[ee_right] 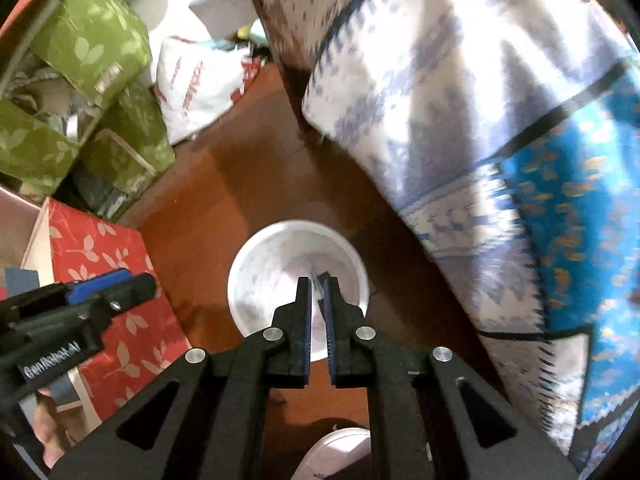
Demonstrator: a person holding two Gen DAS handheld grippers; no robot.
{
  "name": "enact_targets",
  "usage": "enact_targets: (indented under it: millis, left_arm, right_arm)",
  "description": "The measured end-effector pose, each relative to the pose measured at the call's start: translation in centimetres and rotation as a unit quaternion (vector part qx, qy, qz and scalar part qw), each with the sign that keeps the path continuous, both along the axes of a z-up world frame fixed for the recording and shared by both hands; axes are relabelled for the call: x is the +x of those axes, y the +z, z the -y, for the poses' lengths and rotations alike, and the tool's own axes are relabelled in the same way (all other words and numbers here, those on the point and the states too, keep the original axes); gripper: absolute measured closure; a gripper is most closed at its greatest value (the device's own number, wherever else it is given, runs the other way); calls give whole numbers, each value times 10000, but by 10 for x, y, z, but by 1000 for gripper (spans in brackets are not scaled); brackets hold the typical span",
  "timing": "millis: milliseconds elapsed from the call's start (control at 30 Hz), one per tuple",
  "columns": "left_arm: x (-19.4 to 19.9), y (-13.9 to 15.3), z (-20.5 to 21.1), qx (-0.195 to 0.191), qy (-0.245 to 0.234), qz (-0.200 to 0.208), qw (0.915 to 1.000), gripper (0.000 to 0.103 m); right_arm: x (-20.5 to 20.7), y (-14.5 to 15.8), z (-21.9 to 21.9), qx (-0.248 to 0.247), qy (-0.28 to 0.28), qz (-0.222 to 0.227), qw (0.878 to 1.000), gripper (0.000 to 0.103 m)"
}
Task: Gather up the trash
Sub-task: 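Open the left tool to drop the Sharpie into the white bin, then raise both tools back over the quilt toward the remaining items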
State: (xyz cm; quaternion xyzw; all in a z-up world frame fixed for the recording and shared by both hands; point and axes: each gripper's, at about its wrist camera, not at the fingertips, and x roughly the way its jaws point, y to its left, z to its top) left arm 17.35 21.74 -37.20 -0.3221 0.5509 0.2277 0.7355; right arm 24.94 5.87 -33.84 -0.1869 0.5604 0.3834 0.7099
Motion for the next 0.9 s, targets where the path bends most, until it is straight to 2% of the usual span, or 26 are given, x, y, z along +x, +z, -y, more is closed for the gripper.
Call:
enact_targets:
  millis: [267, 467, 700, 833, 900]
  left_arm:
    - [-16, 81, 27, 666, -318, 620, 9953, 72]
    - [-29, 143, 62, 1192, -541, 1114, 9851, 72]
    - [-29, 212, 102, 1752, -840, 1712, 9659, 72]
    - [-18, 251, 132, 1998, -1085, 2106, 9508, 72]
    - [-11, 270, 148, 2104, -1224, 2325, 9416, 72]
  right_arm:
    - [-15, 78, 41, 591, -127, 714, 9956, 97]
    - [-28, 147, 74, 1149, -273, 1369, 9835, 97]
    - [-37, 223, 124, 1852, -682, 2030, 9591, 97]
    - [-37, 259, 159, 2042, -978, 2481, 9419, 97]
    - [-35, 274, 175, 2069, -1085, 2684, 9345, 91]
